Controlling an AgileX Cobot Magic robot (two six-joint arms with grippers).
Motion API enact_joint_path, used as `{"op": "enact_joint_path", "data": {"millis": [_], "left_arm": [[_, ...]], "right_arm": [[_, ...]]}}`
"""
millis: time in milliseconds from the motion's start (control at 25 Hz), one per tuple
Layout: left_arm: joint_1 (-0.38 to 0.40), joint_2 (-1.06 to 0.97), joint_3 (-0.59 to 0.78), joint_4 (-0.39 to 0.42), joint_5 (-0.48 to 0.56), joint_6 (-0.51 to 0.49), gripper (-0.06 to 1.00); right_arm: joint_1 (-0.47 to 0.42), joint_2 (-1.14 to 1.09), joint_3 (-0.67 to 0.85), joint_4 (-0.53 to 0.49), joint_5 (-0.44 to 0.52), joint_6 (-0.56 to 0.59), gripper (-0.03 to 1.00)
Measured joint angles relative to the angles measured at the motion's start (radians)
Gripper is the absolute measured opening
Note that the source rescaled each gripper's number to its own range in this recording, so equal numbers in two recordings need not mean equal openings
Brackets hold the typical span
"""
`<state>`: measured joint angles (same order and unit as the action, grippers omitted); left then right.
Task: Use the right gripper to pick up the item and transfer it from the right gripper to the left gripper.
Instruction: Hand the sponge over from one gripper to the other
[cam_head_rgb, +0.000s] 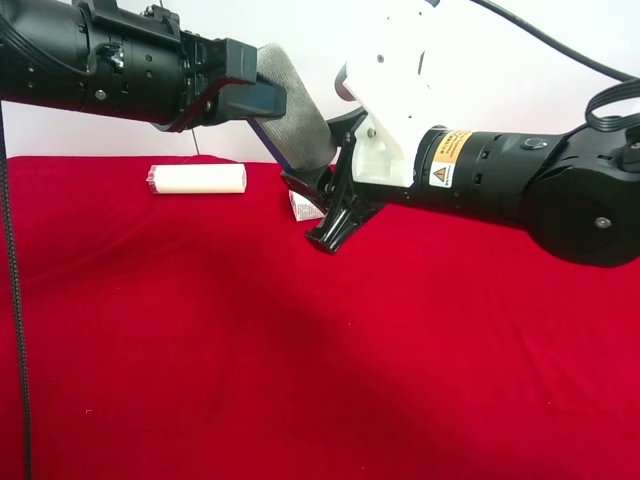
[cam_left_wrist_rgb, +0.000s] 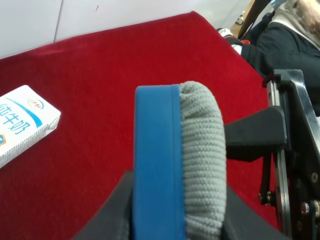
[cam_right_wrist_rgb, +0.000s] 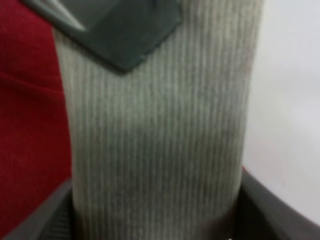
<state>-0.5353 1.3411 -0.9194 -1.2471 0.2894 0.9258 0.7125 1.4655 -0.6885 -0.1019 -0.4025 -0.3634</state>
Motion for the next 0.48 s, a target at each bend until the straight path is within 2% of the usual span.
{"op": "enact_joint_path", "data": {"millis": [480], "left_arm": [[0.000, 0.000, 0.000, 0.000, 0.000, 0.002, 0.01]], "right_arm": [[0.005, 0.000, 0.000, 0.048, 0.000, -0.005, 0.04]]}}
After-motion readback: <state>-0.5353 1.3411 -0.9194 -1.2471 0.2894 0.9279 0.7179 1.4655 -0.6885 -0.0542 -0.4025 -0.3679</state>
